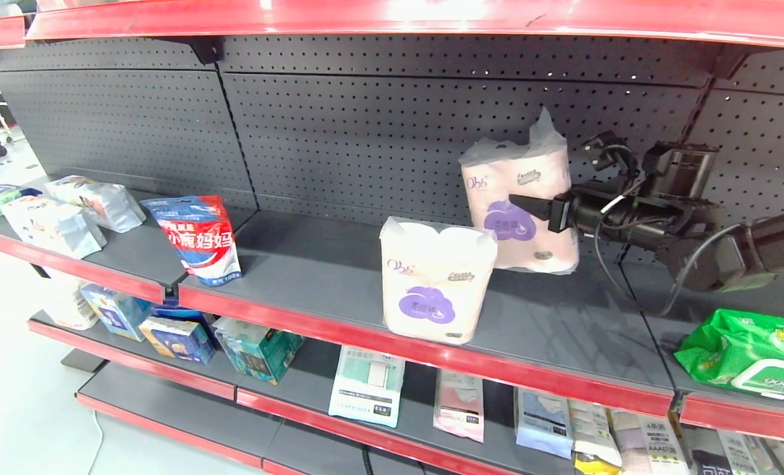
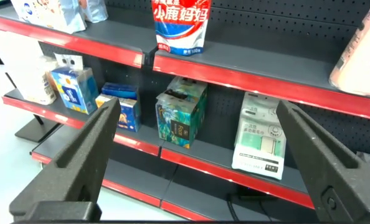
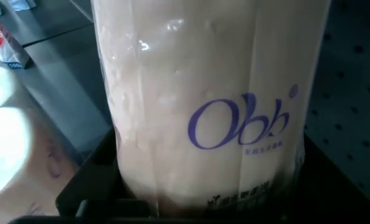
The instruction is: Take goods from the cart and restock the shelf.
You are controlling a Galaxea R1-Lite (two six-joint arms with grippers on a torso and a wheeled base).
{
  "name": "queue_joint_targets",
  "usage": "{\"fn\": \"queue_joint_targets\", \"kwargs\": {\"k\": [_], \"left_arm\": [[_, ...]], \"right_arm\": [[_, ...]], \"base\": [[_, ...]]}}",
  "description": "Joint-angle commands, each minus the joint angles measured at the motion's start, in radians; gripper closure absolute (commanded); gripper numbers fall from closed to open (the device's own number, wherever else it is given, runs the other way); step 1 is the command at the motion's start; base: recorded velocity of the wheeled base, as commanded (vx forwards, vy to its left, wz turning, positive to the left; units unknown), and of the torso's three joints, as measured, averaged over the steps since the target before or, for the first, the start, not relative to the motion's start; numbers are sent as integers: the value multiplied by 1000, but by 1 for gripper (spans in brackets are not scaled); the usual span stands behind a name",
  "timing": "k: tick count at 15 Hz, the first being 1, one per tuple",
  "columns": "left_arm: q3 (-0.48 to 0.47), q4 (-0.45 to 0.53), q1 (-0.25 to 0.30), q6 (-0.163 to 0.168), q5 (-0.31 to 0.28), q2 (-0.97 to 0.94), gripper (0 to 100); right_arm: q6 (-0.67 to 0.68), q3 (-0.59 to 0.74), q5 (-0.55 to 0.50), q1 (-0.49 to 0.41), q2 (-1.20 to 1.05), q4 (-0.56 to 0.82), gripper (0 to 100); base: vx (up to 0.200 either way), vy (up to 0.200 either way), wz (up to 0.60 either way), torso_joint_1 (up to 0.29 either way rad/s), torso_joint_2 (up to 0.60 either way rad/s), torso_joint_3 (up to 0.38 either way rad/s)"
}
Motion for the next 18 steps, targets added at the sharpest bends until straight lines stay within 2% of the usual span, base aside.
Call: {"fn": "queue_joint_targets", "kwargs": {"k": [1,7,10,13,16,18], "left_arm": [[0,-1,0,0,1,0,0],[0,-1,0,0,1,0,0],[0,-2,0,0,1,0,0],[0,-1,0,0,1,0,0],[0,-1,0,0,1,0,0],[0,-1,0,0,1,0,0]], "right_arm": [[0,-49,3,22,79,-6,100],[-35,-36,26,19,168,-40,100],[-127,18,123,-44,173,-34,100],[-161,49,174,-90,170,-34,100],[-285,115,281,-134,167,-35,100],[-336,132,305,-142,168,-37,100]], "base": [[0,0,0,0,0,0],[0,0,0,0,0,0],[0,0,0,0,0,0],[0,0,0,0,0,0],[0,0,0,0,0,0],[0,0,0,0,0,0]]}}
